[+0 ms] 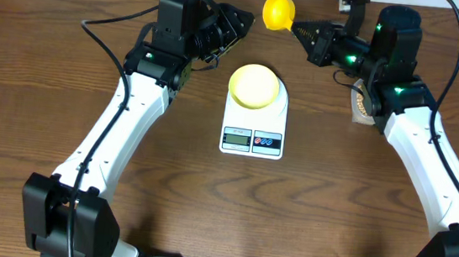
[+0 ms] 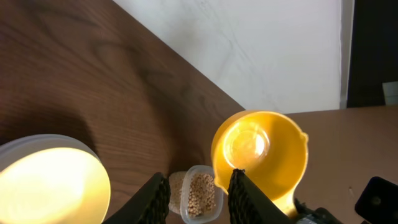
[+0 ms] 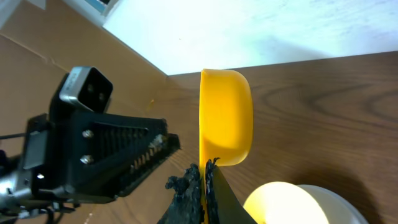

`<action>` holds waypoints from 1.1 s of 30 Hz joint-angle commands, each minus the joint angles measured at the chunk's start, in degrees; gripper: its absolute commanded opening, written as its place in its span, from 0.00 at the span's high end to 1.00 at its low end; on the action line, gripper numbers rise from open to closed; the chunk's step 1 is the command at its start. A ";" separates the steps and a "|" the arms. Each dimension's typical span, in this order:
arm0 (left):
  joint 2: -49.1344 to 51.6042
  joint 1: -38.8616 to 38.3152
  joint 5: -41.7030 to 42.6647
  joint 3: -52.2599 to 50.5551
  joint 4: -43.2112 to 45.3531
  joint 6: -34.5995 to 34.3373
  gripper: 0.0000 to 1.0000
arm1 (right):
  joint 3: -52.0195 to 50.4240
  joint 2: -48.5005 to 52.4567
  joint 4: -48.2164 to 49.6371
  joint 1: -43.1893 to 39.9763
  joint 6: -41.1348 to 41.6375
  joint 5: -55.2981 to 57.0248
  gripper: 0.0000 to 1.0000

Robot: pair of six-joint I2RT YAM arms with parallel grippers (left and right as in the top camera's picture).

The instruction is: Scoop item into bowl and weigh 50g on scale

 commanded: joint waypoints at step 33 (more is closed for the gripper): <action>0.22 0.09 6.82 -0.13 3.67 3.21 0.64 | 1.07 -0.35 5.40 2.29 0.00 -1.60 0.99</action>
